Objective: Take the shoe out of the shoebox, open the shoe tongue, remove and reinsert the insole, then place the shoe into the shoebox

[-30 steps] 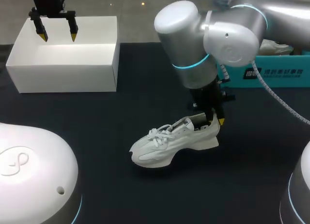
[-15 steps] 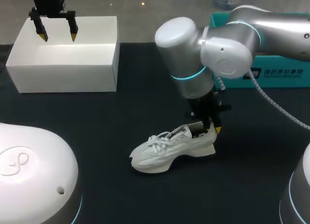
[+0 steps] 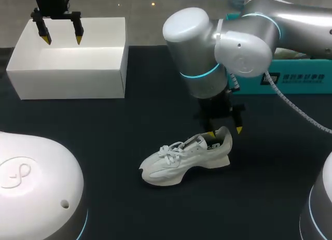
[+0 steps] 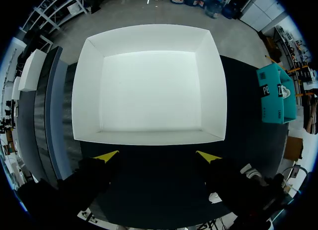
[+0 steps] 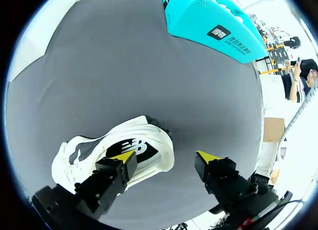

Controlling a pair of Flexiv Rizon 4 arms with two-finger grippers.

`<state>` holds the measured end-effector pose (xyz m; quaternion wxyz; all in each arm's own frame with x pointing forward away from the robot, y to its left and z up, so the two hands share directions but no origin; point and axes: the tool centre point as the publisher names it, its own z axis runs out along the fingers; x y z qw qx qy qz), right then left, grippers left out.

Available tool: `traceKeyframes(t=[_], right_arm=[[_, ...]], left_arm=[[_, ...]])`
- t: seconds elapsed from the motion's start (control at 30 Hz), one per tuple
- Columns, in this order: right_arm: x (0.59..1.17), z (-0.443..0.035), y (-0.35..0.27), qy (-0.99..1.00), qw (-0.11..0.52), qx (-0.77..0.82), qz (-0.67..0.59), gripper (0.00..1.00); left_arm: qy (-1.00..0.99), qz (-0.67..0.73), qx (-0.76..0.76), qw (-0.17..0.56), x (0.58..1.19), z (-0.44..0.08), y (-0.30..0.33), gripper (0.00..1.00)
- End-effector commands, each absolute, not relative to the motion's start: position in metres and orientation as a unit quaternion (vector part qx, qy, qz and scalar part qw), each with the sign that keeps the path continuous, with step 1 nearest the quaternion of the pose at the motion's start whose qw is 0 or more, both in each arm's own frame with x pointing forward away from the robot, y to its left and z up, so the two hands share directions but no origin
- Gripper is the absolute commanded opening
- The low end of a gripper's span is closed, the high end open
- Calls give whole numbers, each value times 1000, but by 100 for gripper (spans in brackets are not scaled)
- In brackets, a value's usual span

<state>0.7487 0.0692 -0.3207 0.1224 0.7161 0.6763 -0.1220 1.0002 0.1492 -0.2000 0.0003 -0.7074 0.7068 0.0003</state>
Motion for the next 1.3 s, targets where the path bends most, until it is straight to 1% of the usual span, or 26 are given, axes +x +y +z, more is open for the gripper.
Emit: traceKeyframes(t=[0.03,0.17,0.23,0.27,0.83,0.87,0.97,1.1,1.23,1.27,1.3], right_arm=[[742,-289,52,710,125,690,-61,100],[745,-274,37,741,122,660,-15,100],[746,-268,24,775,103,623,20,100],[747,-267,18,781,96,617,18,100],[747,-267,18,781,96,617,18,100],[748,-265,17,815,103,568,46,100],[745,-260,10,900,98,402,135,100],[736,-251,-1,957,105,189,194,100],[732,-248,-17,962,52,41,267,100],[728,-247,-20,961,50,4,273,100],[725,-248,-22,966,53,-22,252,100]], left_arm=[[707,0,-707,0,1000,-200,149,100],[707,0,-707,0,1000,-200,149,100],[707,0,-707,0,1000,-200,149,100],[707,0,-707,0,1000,-200,149,100],[707,0,-707,0,1000,-200,149,100],[707,0,-707,0,1000,-200,149,100],[707,0,-707,0,1000,-200,149,100],[707,0,-707,0,1000,-200,149,100],[707,0,-707,0,1000,-200,149,100],[707,0,-707,0,1000,-200,149,100],[707,0,-707,0,1000,-200,149,100]])
